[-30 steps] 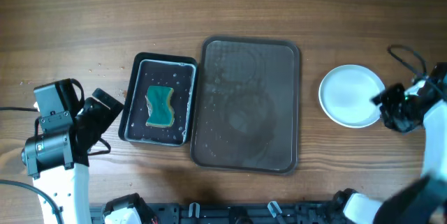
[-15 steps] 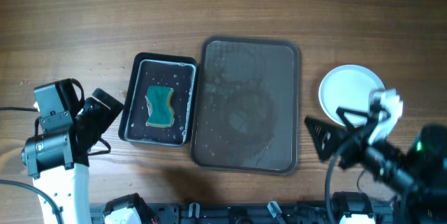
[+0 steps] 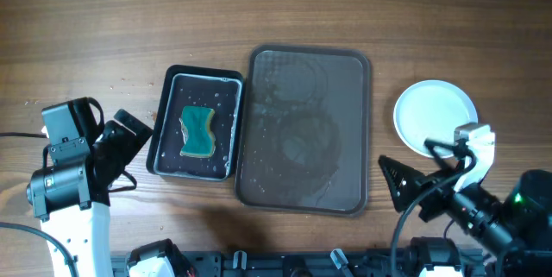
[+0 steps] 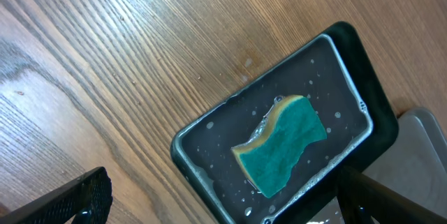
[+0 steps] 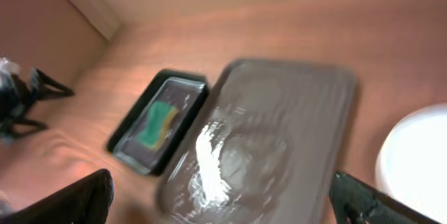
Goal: Clean dirty plates on tray and stack at the side
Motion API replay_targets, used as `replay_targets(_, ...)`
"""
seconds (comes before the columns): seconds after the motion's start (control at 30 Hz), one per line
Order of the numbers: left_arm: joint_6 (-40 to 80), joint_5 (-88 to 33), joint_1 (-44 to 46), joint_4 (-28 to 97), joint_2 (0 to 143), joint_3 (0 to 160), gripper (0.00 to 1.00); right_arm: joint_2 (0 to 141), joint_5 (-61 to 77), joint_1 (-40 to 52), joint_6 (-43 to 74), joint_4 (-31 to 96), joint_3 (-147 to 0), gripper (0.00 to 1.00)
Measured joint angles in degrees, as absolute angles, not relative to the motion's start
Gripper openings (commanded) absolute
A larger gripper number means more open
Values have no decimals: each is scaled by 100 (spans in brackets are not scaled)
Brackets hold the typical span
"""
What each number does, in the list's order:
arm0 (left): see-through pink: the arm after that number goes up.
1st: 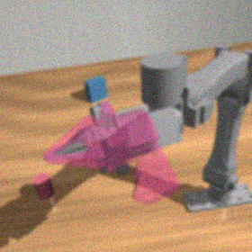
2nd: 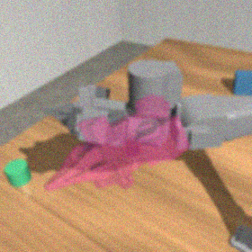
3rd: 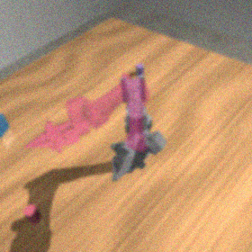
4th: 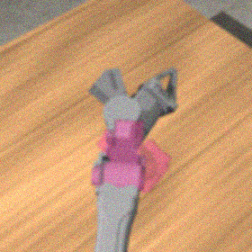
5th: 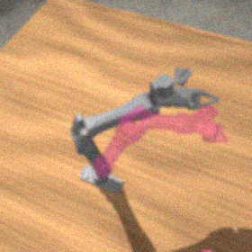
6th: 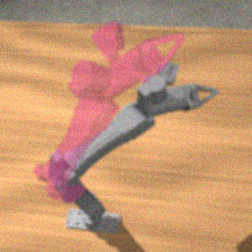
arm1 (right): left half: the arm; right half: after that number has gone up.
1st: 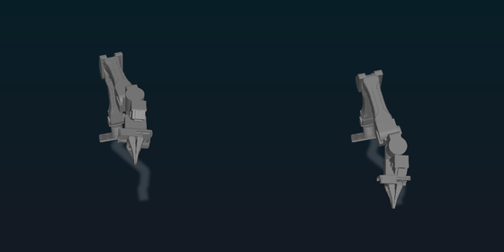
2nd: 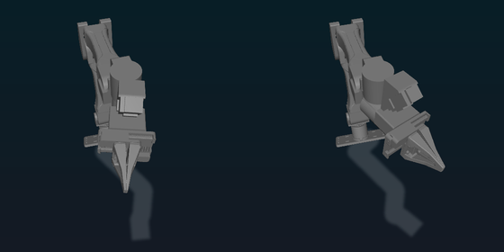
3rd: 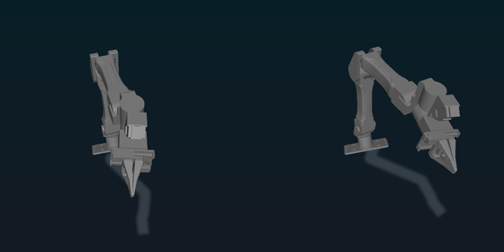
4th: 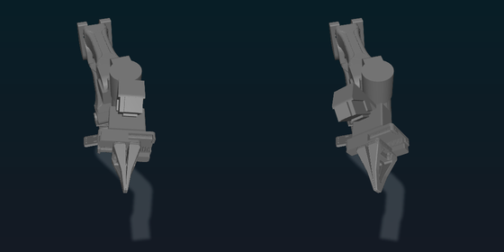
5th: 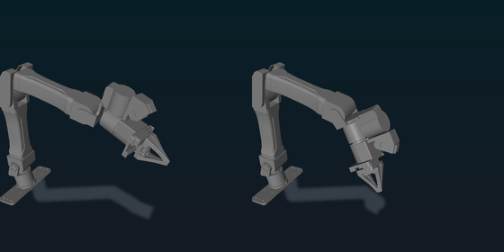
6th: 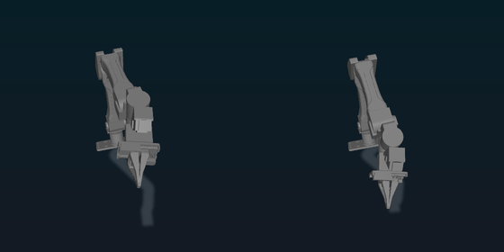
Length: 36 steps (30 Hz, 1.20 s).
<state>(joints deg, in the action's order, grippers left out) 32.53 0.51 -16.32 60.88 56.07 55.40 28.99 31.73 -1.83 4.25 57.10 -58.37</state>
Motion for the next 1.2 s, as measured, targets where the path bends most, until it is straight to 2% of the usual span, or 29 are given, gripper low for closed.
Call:
replay_targets(0.13,3253,51,-1632,6090,5607,5540,100,2416,3076,-43,-705,4508,-5199,100)
replay_targets(0.27,3253,51,-1632,6088,5607,5540,100,1870,3035,-30,-1234,3763,-4115,100)
replay_targets(0.6,3273,51,-1632,6088,5605,5540,100,318,2928,-30,-1579,2126,-1452,100)
replay_targets(0.9,3273,51,-1632,6090,5603,5540,100,108,2926,-30,-1669,-126,-130,100)
replay_targets(1.2,3273,51,-1632,6088,5603,5540,100,104,2926,-14,-1986,-220,-75,100)
